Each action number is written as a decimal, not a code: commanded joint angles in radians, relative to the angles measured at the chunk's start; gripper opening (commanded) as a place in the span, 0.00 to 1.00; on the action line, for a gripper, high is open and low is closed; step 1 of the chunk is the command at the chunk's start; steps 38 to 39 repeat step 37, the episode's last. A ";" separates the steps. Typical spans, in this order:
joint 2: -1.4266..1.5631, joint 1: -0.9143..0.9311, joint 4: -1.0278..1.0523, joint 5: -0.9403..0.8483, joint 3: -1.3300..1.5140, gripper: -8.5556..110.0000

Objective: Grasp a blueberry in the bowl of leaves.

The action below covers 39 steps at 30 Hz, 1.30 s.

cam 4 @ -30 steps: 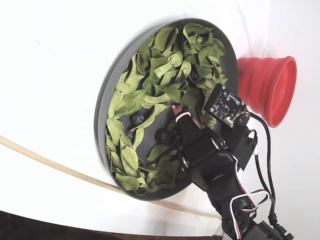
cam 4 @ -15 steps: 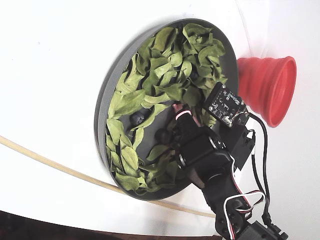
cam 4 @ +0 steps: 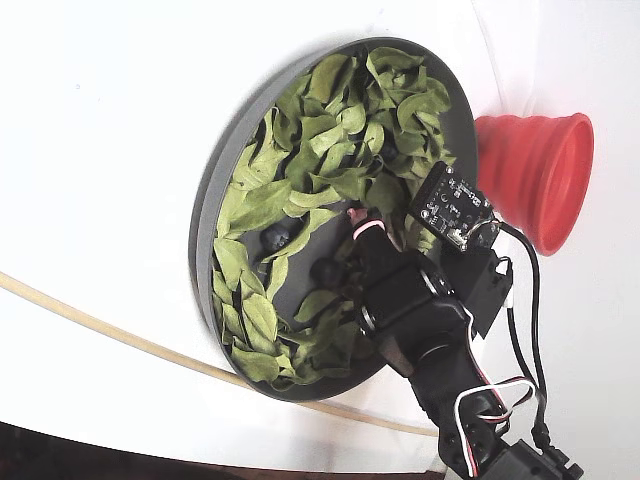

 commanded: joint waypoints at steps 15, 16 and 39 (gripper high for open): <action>0.130 0.012 0.044 0.035 -0.029 0.14; 0.133 0.012 0.049 0.037 -0.034 0.14; 0.239 0.009 0.095 0.051 -0.064 0.14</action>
